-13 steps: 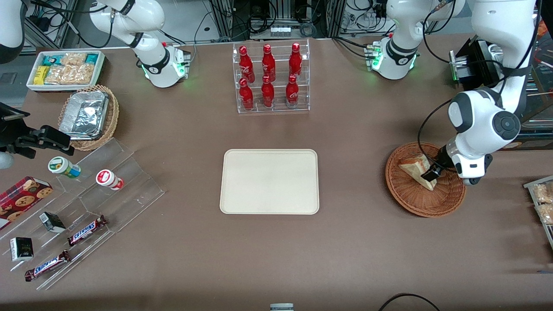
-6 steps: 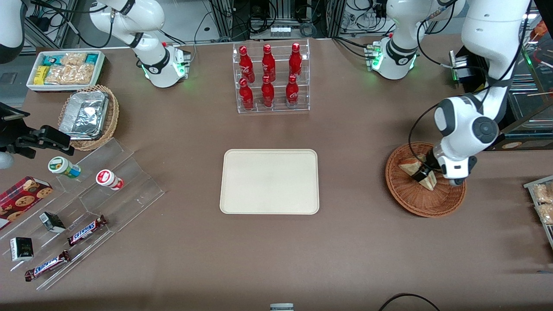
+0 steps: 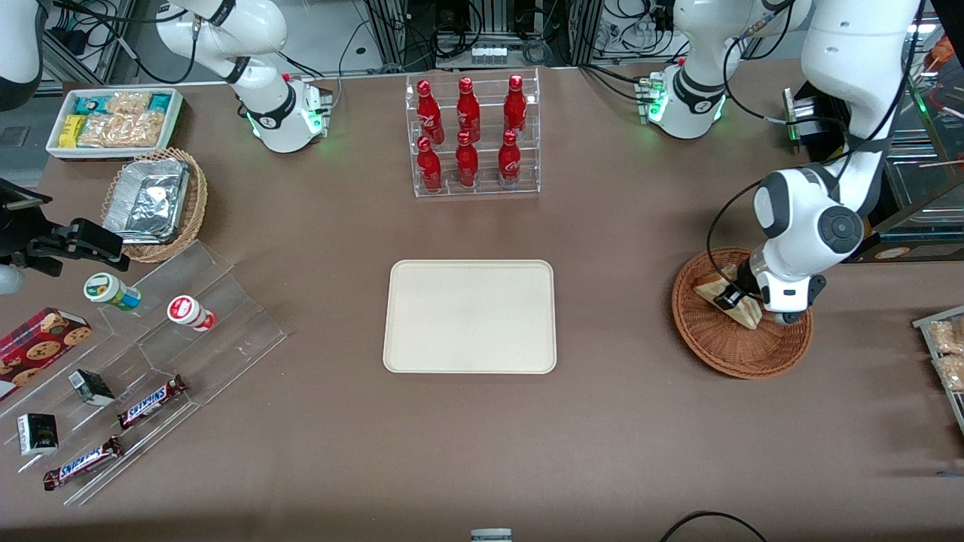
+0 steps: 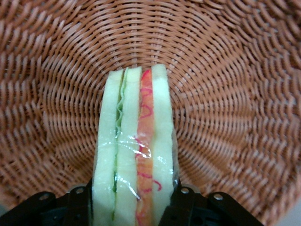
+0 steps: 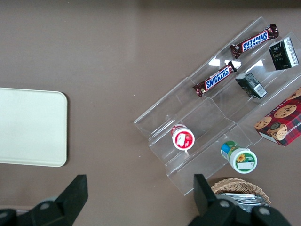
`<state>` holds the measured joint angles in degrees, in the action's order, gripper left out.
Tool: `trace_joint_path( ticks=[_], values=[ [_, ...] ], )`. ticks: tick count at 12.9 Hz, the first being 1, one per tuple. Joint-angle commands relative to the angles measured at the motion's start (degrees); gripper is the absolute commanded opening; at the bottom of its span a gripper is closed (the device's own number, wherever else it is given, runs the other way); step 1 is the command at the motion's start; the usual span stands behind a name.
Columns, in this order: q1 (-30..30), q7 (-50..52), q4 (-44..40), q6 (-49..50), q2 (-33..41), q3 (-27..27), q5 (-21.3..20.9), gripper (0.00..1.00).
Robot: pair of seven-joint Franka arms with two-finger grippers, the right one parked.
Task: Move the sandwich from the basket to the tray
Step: 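Close the left gripper on the sandwich and lift it, then carry the sandwich with the left gripper over the cream tray, then lower the sandwich onto the tray and open the left gripper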
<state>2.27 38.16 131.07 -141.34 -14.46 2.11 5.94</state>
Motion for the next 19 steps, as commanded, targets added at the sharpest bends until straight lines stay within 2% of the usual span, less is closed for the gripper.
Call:
trace_joint_path(
  ticks=[1, 4, 6, 10, 12, 15, 16, 18, 19],
  values=[
    [1.3, -4.0, -5.3, 11.0, 5.1, -0.1, -0.4, 0.50],
    [5.3, -4.7, -12.3, 16.5, 3.1, -0.4, -0.5, 0.45],
    [7.9, -5.2, -16.6, 17.3, 1.0, -0.4, -0.5, 0.32],
    [19.3, -5.1, -25.8, 19.0, -7.5, -0.4, -1.2, 0.31],
    [24.6, -5.2, -34.3, 26.3, -12.8, -0.4, -3.7, 0.32],
    [31.4, -3.7, -45.6, 27.9, -21.7, -2.1, -1.5, 0.32],
    [33.1, -2.1, -46.5, 26.0, -23.4, -2.2, 0.4, 0.32],
    [36.6, -1.8, -46.4, 21.0, -25.0, -2.3, 0.4, 0.32],
    [36.8, -2.6, -46.5, 20.8, -25.8, -2.3, 0.4, 0.27]
  ],
)
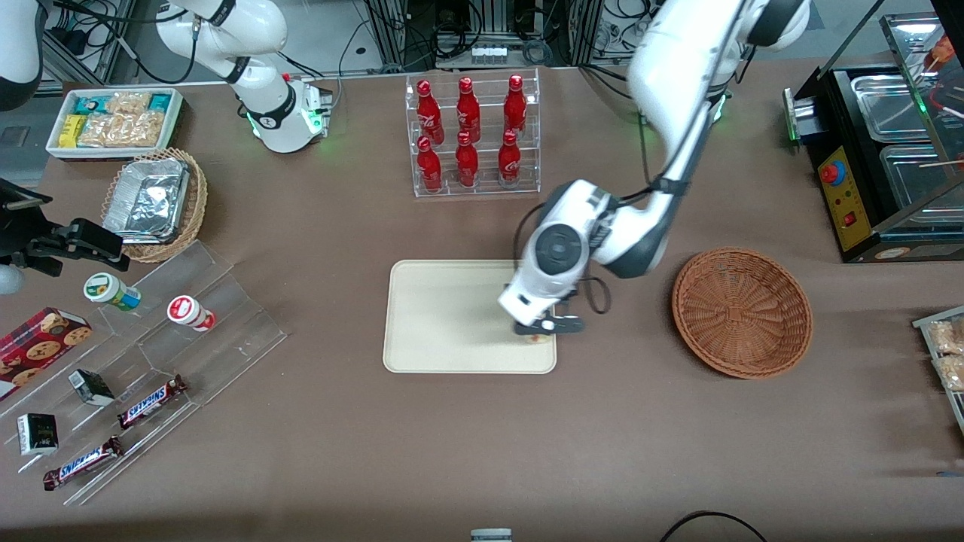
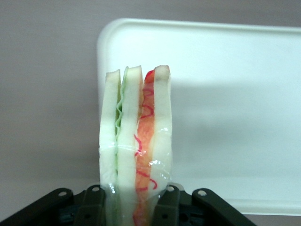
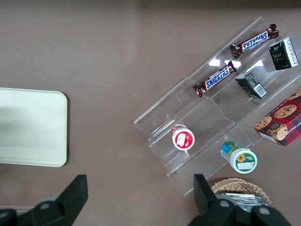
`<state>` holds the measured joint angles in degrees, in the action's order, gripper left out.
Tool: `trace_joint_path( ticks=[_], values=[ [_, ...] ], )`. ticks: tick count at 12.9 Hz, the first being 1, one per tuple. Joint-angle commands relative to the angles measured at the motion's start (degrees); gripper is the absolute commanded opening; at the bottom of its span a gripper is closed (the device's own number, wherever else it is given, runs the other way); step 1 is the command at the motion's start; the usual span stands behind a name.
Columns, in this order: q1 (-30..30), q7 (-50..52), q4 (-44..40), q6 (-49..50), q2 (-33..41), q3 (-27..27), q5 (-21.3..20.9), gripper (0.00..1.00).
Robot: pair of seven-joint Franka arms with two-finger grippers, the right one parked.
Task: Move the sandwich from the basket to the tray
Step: 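Lower the sandwich onto the tray and open the left gripper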
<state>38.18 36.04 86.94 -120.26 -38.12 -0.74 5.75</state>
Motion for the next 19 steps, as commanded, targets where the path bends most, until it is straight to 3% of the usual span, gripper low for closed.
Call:
trace_joint_path(
  ticks=[1, 4, 9, 11, 12, 15, 19],
  values=[
    [0.9, -1.4, -2.8, -0.5, -3.2, 0.6, 0.4, 0.28],
    [1.0, -2.2, -6.3, -0.2, -7.1, 0.6, 0.2, 0.31],
    [0.7, -2.7, -6.2, -1.2, -8.6, 0.6, 0.6, 0.56],
    [0.5, -2.5, -6.3, -1.6, -8.2, 0.7, 0.6, 0.92],
    [0.4, -1.9, -6.6, -1.5, -7.8, 0.8, 0.7, 1.00],
    [-1.7, 1.8, -5.9, 0.5, -2.4, 1.3, 0.0, 1.00],
    [-10.1, 1.3, -4.7, 5.1, 7.0, 1.5, 0.0, 1.00]
  ],
)
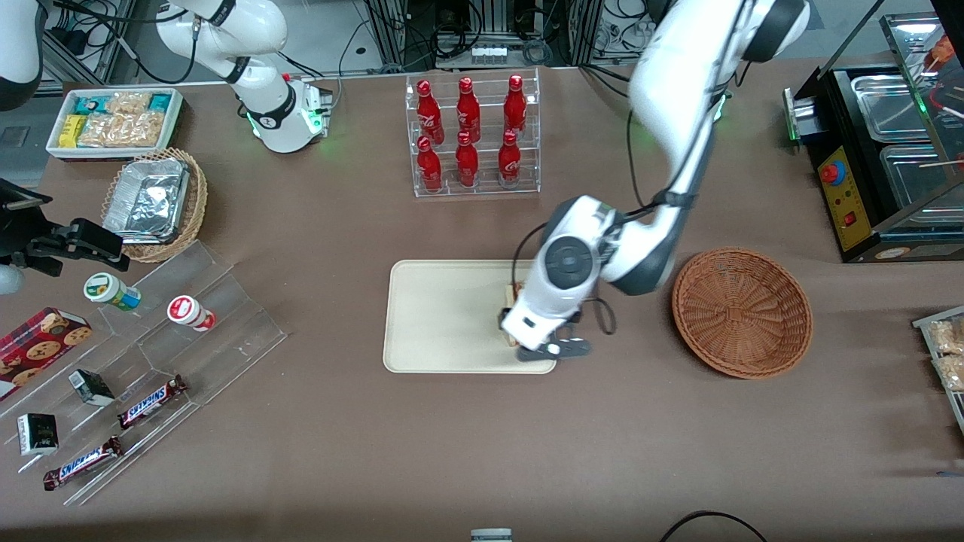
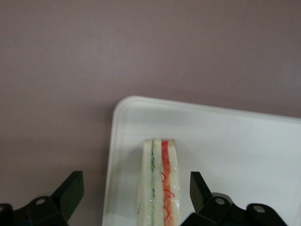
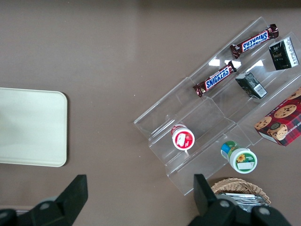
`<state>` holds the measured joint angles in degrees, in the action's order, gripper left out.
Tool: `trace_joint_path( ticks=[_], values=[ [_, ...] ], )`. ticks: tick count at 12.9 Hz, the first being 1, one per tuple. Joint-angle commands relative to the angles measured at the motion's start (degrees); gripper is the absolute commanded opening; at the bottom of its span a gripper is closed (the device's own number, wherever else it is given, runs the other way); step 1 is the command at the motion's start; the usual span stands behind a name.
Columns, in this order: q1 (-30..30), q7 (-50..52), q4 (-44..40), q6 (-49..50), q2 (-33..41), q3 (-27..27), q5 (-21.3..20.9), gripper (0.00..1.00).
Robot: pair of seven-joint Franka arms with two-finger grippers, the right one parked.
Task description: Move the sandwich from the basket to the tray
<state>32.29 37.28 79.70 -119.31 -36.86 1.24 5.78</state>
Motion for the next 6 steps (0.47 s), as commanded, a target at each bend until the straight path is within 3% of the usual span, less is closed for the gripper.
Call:
trace_joint_path(
  ticks=[1, 6],
  values=[
    [-6.4, -0.5, 3.8, 9.2, 8.9, -0.5, -0.4, 1.00],
    [-19.1, -11.1, 15.3, 12.9, 24.6, -0.5, -5.3, 1.00]
  ],
)
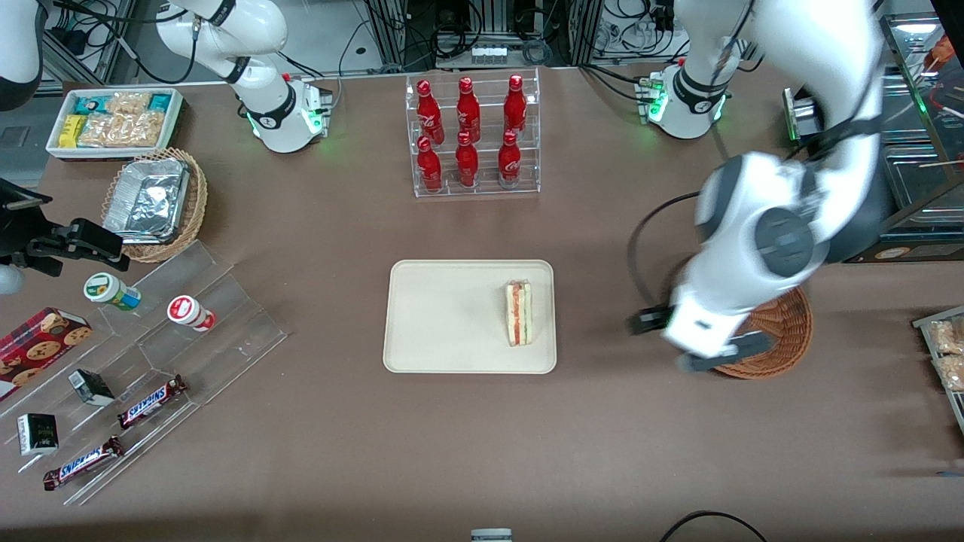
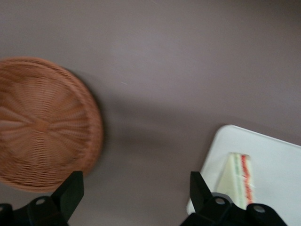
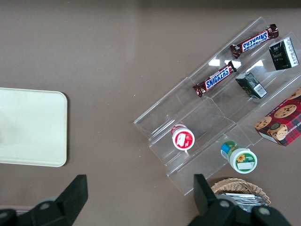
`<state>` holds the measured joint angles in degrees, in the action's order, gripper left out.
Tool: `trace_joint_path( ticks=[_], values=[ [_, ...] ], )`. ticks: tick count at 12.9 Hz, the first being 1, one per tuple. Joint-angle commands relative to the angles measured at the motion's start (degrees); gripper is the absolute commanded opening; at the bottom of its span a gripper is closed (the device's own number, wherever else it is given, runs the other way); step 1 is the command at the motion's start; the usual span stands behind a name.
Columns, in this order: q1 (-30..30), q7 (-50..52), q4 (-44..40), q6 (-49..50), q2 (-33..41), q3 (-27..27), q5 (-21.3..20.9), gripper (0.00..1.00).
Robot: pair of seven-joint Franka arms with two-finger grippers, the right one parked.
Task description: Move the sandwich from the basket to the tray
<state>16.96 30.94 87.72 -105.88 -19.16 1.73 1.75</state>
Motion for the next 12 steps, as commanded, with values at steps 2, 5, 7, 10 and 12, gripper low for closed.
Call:
trace_joint_path(
  ticks=[2, 5, 7, 10, 12],
  values=[
    [-7.9, -12.8, 8.2, 3.5, 11.0, -0.9, -1.5, 1.00],
    [-9.6, -15.4, 8.2, 10.3, 15.9, -0.9, -4.6, 1.00],
    [-10.4, -15.8, 7.7, 14.6, 18.8, -1.4, -4.7, 1.00],
    [-15.4, -21.3, 6.3, 18.1, 21.0, -6.7, -4.7, 1.00],
    [-14.8, -21.7, 4.6, 18.7, 20.9, -6.7, -4.6, 1.00]
  ],
)
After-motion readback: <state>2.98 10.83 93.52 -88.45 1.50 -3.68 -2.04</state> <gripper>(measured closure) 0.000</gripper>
